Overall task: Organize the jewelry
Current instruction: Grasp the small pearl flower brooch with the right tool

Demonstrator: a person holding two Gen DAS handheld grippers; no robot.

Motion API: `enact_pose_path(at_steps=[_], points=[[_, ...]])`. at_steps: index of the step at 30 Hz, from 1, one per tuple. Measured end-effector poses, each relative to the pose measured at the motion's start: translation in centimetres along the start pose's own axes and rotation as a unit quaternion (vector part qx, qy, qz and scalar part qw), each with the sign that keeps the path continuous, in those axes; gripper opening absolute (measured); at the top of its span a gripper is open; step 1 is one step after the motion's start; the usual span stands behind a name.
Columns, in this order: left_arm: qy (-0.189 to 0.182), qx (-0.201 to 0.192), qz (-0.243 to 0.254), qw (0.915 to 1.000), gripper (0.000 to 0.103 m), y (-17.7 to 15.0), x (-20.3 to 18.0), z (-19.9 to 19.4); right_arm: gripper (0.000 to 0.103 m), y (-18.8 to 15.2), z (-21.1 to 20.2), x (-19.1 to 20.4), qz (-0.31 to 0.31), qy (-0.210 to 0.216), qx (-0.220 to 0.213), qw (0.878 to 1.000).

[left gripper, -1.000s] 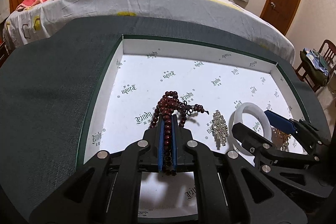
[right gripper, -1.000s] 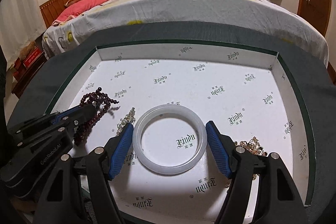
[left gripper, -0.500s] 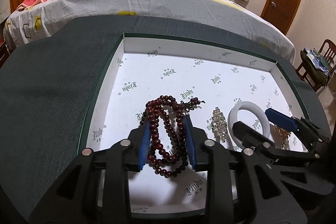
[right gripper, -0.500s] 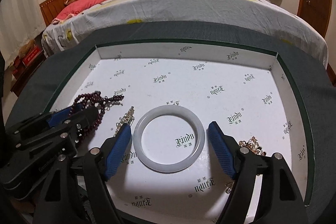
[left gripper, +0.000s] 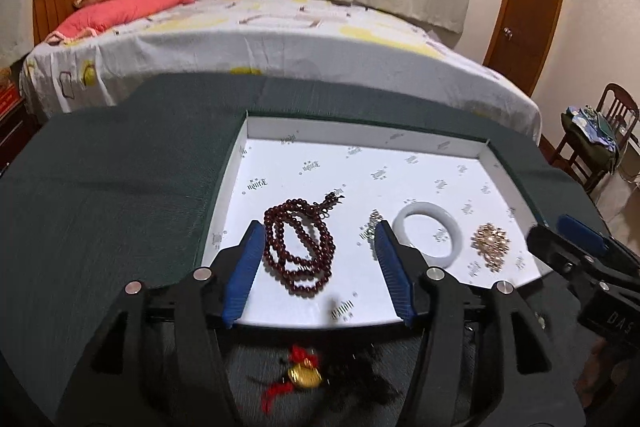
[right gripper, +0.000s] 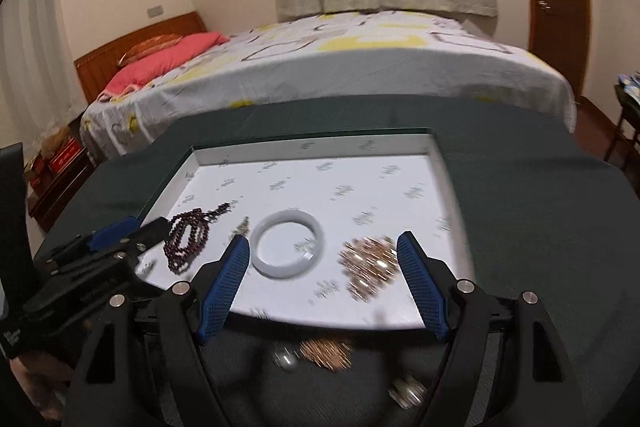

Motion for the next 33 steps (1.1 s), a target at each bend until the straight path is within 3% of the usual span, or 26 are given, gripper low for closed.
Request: enact_pose_path(at_steps=[9, 13, 29, 33], points=[[0.011, -0.02, -0.008, 0.9997, 0.056, -3.1, -0.6, -3.8, 0.073, -5.2, -2.3, -2.3, -0.003, -0.049, 0.006, 0.999], [0.016, -0.002, -0.014, 0.9998, 0.056, -5.1, -0.5, -4.1, 0.058, -6.8, -1.0, -2.8, -0.002, -0.054, 0.042, 0.998], [0.029, 0.02, -0.032, 0.9988, 0.056, -7.4, 1.2, -4.2, 0.047, -7.8, 0.9, -3.4, 0.002, -0.061, 0.087, 0.994], [0.029, 0.026, -0.032, 0.9988, 0.056, -7.7, 1.2, -4.0, 0.036, -7.8, 0.9, -3.3, -0.015, -0.07, 0.088, 0.994]])
Point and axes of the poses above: each gripper's, at about its wrist camera, not at the fingertips, and z roughly the way its jaws point, x to its left, y to its top, the point moved 4 cm from there along z, roughly the way its jaws point, and after that the axes turned 6 degrees about -y, right-handed, at the moved point
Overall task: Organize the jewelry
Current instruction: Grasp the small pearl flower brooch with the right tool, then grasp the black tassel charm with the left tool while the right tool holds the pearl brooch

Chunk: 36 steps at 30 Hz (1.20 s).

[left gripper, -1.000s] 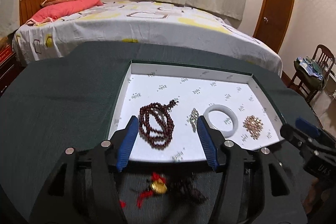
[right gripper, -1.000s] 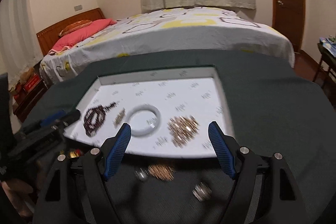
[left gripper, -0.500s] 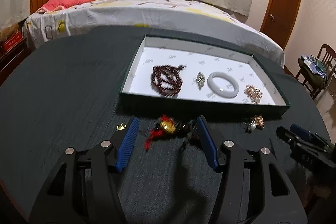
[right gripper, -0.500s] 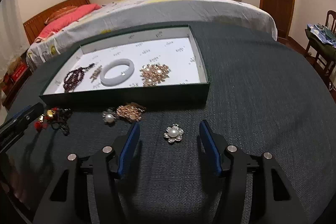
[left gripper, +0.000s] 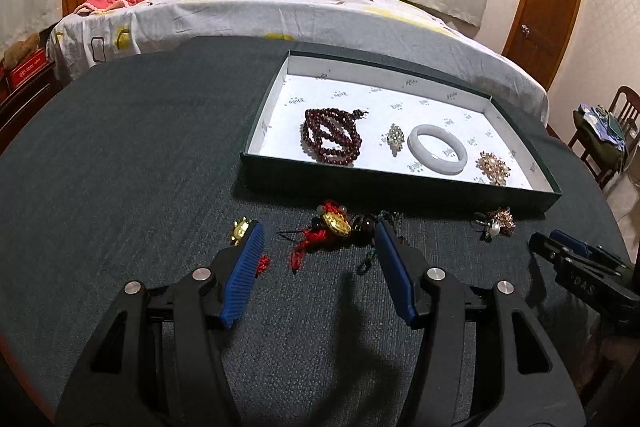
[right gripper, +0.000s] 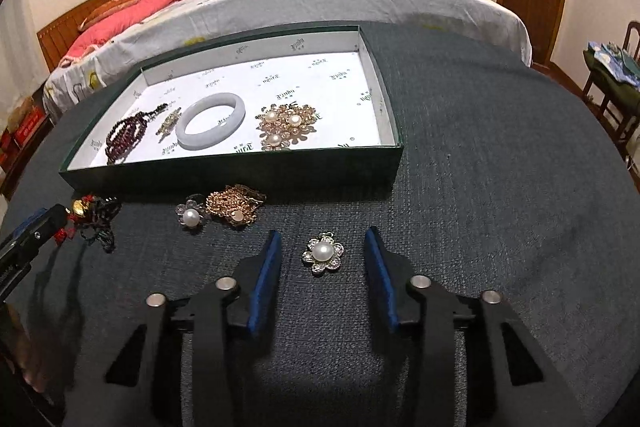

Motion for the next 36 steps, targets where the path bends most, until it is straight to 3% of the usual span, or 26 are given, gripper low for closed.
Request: enact_pose_path(at_steps=[5, 21, 36], points=[[-0.001, 0.007, 0.0, 1.0, 0.056, -0.4, -0.1, 0.2, 0.022, -0.2, -0.3, 0.3, -0.012, 0.007, -0.002, 1.0], [-0.001, 0.016, -0.001, 0.9999, 0.056, -0.8, 0.0, 0.6, 0.022, -0.2, -0.7, 0.2, -0.003, 0.021, -0.006, 1.0], [-0.001, 0.04, -0.007, 0.9992, 0.049, 0.5, 0.9, 2.8, 0.022, -0.2, -0.4, 0.0, 0.003, 0.031, -0.001, 1.0]])
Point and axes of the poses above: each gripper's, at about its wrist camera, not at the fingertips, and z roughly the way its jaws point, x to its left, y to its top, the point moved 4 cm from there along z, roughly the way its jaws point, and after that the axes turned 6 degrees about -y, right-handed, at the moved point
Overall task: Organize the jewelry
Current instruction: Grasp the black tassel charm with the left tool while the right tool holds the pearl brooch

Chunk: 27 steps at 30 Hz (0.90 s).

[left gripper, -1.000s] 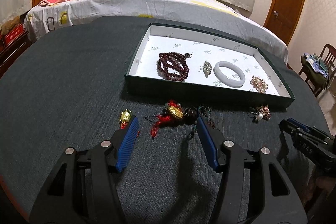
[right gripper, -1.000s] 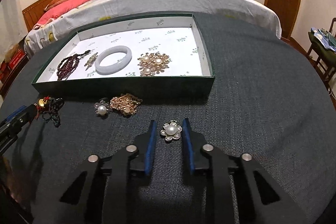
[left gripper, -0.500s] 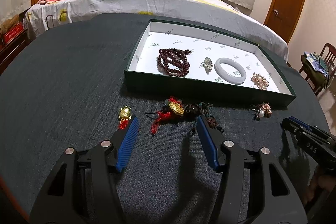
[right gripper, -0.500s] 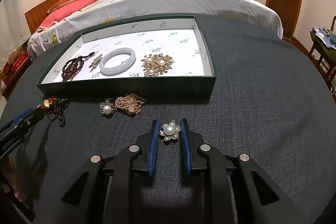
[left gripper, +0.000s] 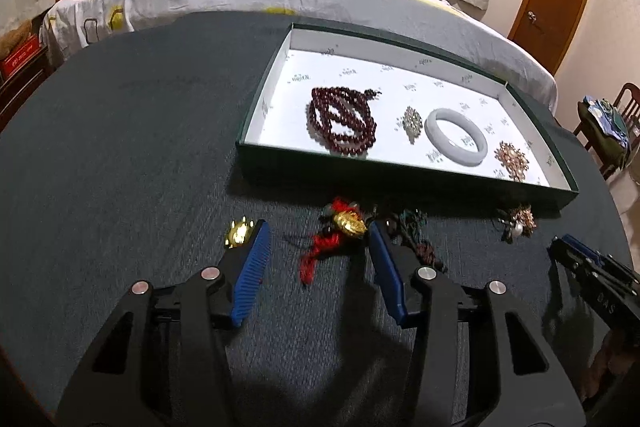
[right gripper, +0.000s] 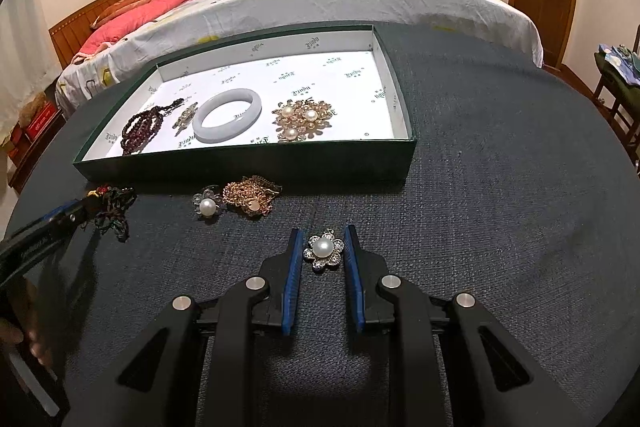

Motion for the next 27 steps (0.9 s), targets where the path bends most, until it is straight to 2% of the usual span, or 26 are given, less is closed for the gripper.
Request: enact_pose_path(at_steps=[3, 15, 22, 27], points=[[0.001, 0.005, 0.005, 1.0, 0.04, 0.3, 0.2, 0.3, 0.022, 0.0, 0.0, 0.0, 0.0, 0.0, 0.0, 1.0], [0.016, 0.011, -0.013, 0.9997, 0.04, 0.1, 1.4, -0.4, 0.022, 0.0, 0.0, 0.1, 0.001, 0.002, 0.0, 1.0], [0.001, 0.018, -0.016, 0.9997, 0.04, -0.6, 1.5, -1.1, 0.022, 0.0, 0.0, 0.1, 0.001, 0.002, 0.0, 1.0], [-0.022, 0.009, -0.014, 0.9996, 0.04, -0.5, -0.4, -1.8, 0.022, 0.1, 0.0, 0.1, 0.002, 0.004, 0.0, 1.0]])
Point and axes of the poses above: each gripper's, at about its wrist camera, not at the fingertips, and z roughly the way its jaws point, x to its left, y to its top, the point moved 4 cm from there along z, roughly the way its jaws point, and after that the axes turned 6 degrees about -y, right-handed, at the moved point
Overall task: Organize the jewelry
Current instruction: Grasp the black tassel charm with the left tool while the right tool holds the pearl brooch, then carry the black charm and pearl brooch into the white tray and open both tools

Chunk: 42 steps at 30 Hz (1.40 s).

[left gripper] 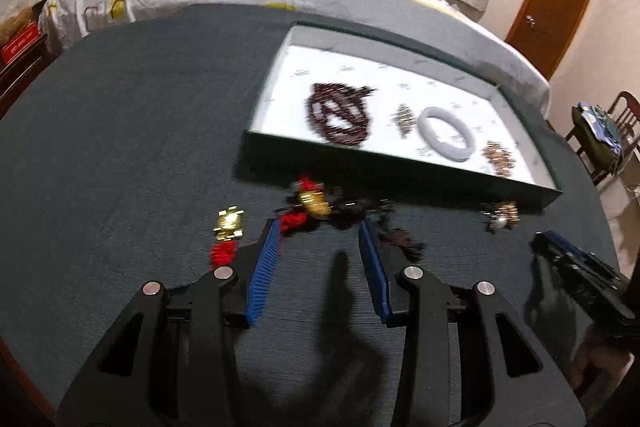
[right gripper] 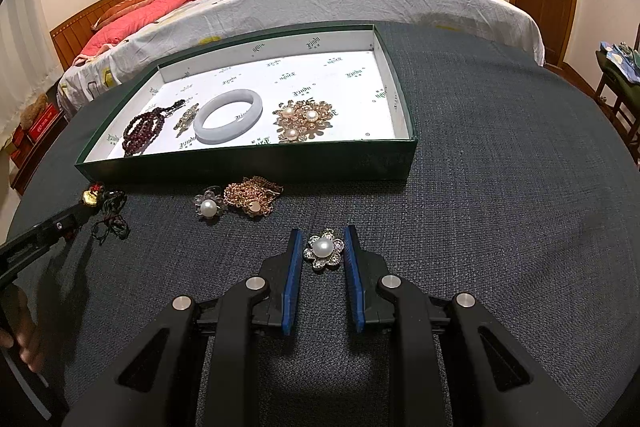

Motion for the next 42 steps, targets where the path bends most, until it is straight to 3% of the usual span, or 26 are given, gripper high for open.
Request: enact_pose_path(at_steps=[7, 11, 16, 21, 26, 42], points=[[-0.013, 0.007, 0.024, 0.9996, 0.04, -0.1, -3.3, 1.4, 0.022, -0.3, -0.4, -0.1, 0.004, 0.009, 0.002, 1.0], [-0.016, 0.022, 0.012, 0.9996, 0.039, -0.1, -3.7, 2.6, 0.022, -0.4, -0.5, -0.7, 0.015, 0.018, 0.003, 1.0], [-0.009, 0.025, 0.022, 0.9994, 0.03, 0.0, -4.2, 3.5, 0.022, -0.6, -0.4, -1.0, 0.024, 0.028, 0.004, 0.999], [-0.003, 0.023, 0.022, 0.9995, 0.015, -0.1, -3.6, 3.3, 0.022, -0.6, -0.5, -1.0, 0.025, 0.031, 0.003, 0.999], [-0.013, 0.017, 0.022, 0.9995, 0.01, -0.5, -3.3, 2.9, 0.022, -0.6, -0.5, -1.0, 0.022, 0.027, 0.002, 0.999], [-0.01, 0.009, 0.045, 0.9989, 0.007, -0.7, -3.7, 2.3, 0.022, -0.6, -0.6, -1.0, 0.021, 0.025, 0.001, 0.999]])
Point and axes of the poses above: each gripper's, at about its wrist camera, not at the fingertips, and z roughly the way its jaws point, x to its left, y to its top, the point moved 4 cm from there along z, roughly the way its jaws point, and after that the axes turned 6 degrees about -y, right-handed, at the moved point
